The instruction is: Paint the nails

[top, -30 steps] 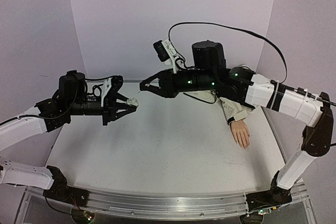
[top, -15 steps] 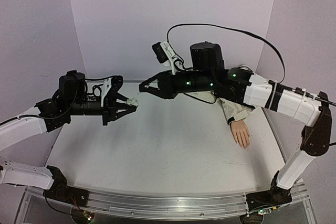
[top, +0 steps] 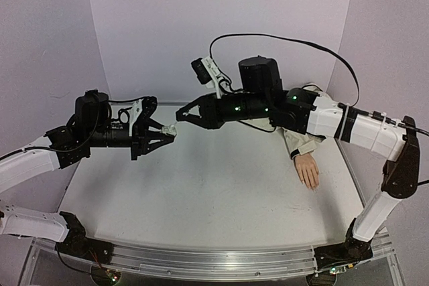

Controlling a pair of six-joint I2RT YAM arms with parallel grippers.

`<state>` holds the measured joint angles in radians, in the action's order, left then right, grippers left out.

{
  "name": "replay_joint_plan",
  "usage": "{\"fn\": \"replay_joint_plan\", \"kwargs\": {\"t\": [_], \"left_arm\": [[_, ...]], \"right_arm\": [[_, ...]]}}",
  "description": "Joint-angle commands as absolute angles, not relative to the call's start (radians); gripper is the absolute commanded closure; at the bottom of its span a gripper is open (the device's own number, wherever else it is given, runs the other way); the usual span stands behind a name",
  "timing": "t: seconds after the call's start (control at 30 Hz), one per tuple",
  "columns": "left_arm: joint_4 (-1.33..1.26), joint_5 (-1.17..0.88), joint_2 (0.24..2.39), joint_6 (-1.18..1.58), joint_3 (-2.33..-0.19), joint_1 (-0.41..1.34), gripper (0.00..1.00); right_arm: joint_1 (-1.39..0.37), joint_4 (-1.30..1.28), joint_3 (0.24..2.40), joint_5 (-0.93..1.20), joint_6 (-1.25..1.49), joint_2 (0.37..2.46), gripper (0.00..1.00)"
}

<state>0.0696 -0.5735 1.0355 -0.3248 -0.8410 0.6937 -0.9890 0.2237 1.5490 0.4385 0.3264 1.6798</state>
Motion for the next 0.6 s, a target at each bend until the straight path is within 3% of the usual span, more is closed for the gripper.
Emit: {"fn": "replay_joint_plan", "kwargs": {"t": [0.0,0.57], "left_arm": [[0.012,-0.578,1.027,-0.334,-0.846,0.692,1.00],[0.013,-0.581,1.023,-0.333,-0.845,0.692,1.00]], "right_arm": [[-0.999,0.260,1.589,0.472,0.327,1.694,1.00],[-1.017,0.228,1.626,0.460,0.310,1.733,1.00]]}}
